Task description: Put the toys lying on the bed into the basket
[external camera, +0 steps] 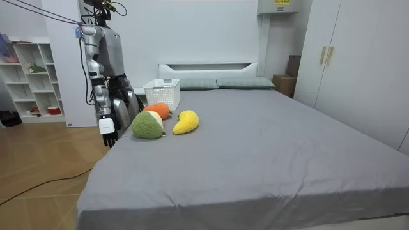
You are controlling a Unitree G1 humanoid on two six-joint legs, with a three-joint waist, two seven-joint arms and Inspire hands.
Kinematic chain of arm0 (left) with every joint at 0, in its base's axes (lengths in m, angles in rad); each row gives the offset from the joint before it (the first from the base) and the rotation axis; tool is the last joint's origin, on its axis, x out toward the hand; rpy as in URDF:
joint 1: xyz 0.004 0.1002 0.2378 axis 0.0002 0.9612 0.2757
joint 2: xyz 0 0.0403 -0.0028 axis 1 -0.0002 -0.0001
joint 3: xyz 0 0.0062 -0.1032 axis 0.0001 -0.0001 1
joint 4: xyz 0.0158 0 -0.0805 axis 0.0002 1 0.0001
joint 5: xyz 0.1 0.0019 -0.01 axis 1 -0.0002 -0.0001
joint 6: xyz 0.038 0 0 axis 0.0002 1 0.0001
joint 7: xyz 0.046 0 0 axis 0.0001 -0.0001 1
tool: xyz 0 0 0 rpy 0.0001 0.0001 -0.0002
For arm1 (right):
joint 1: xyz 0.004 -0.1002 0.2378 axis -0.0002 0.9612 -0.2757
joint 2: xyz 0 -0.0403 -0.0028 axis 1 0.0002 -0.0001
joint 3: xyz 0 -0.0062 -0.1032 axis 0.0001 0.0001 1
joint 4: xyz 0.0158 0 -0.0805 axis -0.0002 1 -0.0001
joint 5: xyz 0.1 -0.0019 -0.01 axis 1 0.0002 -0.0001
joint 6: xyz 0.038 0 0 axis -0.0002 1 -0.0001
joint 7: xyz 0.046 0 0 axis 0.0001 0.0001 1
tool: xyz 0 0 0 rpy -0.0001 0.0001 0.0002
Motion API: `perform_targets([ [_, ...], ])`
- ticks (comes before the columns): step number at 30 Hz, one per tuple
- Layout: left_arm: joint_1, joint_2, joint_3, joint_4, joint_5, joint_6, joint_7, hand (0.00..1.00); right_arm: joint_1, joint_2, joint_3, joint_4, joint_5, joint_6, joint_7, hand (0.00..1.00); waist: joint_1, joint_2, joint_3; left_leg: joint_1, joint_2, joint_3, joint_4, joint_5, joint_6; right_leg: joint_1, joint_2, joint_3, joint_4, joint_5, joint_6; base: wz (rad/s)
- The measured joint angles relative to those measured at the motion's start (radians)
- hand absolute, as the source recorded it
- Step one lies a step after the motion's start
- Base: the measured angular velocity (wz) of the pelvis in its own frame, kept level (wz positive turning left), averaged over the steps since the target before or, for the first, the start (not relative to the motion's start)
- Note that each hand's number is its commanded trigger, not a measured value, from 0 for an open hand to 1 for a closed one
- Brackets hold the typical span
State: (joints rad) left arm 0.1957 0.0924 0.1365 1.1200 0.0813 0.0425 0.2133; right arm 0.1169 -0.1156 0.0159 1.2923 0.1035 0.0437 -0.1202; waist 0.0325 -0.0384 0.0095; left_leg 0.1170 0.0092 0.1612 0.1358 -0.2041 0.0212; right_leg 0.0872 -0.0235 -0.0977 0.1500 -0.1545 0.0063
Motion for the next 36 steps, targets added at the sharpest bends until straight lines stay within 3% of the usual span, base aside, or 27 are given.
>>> perform_targets([
  [22, 0.011, -0.003, 0.004, 0.0, -0.001, 0.0, 0.035, 0.0, 0.0, 0.002, 0.001, -0.001, -0.025, 0.0, -0.023, 0.0, 0.001, 0.004, -0.0006, -0.002, 0.0, 0.001, -0.001, 0.0, 0.0, -0.002, 0.0, 0.0, -0.002, 0.0, 0.001, 0.0],
  [30, 0.019, -0.002, 0.008, 0.013, -0.002, 0.008, 0.052, 0.0, 0.003, 0.008, -0.003, 0.003, 0.102, -0.001, -0.054, 0.0, -0.005, 0.009, -0.0101, -0.002, 0.0, 0.0, -0.001, 0.0, 0.0, -0.001, 0.0, -0.001, -0.002, 0.0, 0.001, 0.0],
  [36, 0.031, 0.002, 0.06, 0.013, 0.0, 0.021, 0.034, 0.0, 0.003, 0.006, -0.145, -0.001, 0.176, -0.005, -0.06, 0.0, -0.038, 0.0, -0.0114, -0.001, -0.001, -0.001, -0.001, 0.0, 0.0, -0.001, -0.001, -0.003, 0.0, -0.001, 0.001, 0.0],
])
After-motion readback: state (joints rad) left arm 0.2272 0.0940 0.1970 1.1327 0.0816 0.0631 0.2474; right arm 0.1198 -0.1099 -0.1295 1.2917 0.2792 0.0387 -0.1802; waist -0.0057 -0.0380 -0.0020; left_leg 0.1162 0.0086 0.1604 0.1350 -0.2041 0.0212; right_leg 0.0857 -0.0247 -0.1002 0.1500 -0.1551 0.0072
